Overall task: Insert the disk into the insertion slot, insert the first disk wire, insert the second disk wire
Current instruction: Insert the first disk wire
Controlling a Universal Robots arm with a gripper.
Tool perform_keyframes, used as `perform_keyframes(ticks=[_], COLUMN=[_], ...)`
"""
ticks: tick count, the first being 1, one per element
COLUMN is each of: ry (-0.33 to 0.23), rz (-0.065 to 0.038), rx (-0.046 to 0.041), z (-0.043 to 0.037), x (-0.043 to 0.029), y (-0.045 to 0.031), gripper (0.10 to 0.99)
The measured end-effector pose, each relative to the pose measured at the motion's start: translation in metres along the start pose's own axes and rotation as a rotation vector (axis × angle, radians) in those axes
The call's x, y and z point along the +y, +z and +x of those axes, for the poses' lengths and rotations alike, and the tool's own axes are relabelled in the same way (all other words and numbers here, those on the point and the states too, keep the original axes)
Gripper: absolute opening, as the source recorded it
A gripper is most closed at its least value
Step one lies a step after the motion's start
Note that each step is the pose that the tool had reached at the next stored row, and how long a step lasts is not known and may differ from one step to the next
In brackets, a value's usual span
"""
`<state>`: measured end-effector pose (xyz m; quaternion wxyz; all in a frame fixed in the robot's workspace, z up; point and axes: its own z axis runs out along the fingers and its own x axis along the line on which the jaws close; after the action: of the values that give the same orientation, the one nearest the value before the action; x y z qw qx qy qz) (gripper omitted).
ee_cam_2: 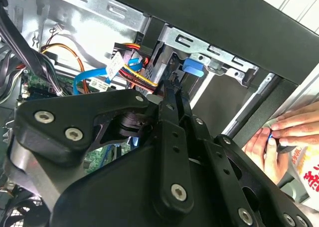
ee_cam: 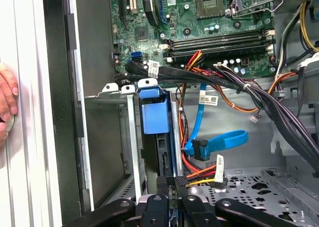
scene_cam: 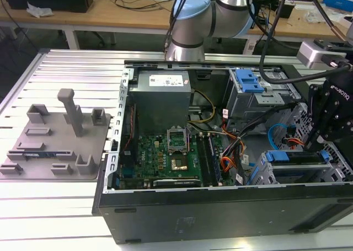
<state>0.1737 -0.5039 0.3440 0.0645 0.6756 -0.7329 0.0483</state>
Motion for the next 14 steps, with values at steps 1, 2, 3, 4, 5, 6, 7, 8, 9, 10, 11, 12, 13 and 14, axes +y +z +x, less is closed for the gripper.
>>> perform_keyframes(ticks=[1, 2, 3, 4, 5, 6, 7, 8, 9, 10, 11, 12, 13, 14], ry=[0.000, 0.000, 0.000, 0.000, 0.000, 0.000, 0.000, 0.000, 0.000, 0.000, 0.000, 0.000, 0.000, 0.000], rz=[0.000, 0.000, 0.000, 0.000, 0.000, 0.000, 0.000, 0.000, 0.000, 0.000, 0.000, 0.000, 0.000, 0.000], rx=[0.0001, 0.0001, 0.0001, 0.0001, 0.0000, -0.0001, 0.0000, -0.0001, -0.0001, -0.0001, 0.0000, 0.0000, 0.0002, 0.0003], z=[0.0000, 0.0000, 0.0000, 0.0000, 0.0000, 0.0000, 0.0000, 0.0000, 0.0000, 0.0000, 0.0000, -0.0001, -0.0001, -0.0001], x=[0.0000, 0.0000, 0.0000, 0.0000, 0.0000, 0.0000, 0.0000, -0.0001, -0.0001, -0.0001, -0.0001, -0.0001, -0.0001, -0.0002], y=[0.0003, 0.0005, 0.0008, 0.0010, 0.0014, 0.0017, 0.0021, 0.0026, 0.0029, 0.0034, 0.0040, 0.0044, 0.0048, 0.0050], gripper=[0.169, 0.169, 0.169, 0.169, 0.169, 0.169, 0.169, 0.169, 0.169, 0.169, 0.169, 0.169, 0.169, 0.169])
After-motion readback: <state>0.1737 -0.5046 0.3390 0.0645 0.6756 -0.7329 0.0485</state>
